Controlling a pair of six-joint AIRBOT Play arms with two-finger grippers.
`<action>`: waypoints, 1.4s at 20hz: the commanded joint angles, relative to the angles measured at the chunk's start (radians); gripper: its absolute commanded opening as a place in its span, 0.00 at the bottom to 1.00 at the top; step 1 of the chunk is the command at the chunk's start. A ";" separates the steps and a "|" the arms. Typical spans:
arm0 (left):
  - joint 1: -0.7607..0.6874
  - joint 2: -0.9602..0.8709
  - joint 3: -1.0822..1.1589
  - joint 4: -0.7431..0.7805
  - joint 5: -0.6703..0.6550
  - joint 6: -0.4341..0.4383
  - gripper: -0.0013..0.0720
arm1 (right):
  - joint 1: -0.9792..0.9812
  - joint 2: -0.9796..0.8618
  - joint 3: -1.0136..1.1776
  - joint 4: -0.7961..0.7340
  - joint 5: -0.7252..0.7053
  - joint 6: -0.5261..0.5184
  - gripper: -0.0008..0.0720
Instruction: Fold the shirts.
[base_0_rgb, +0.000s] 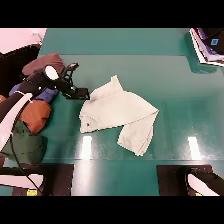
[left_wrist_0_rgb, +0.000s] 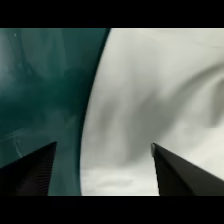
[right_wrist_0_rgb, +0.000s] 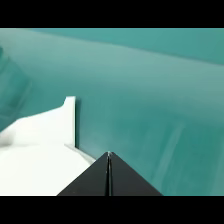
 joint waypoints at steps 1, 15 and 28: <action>0.010 -0.060 -0.019 -0.097 0.006 0.051 0.76 | -0.001 -0.021 0.000 0.001 0.023 0.001 0.03; 0.080 0.098 0.158 -0.066 0.014 0.057 0.05 | -0.001 0.049 -0.249 -0.092 0.141 0.085 0.03; 0.085 0.161 0.199 -0.019 -0.017 0.057 0.05 | 0.229 -0.146 -1.073 0.350 -0.327 0.007 0.60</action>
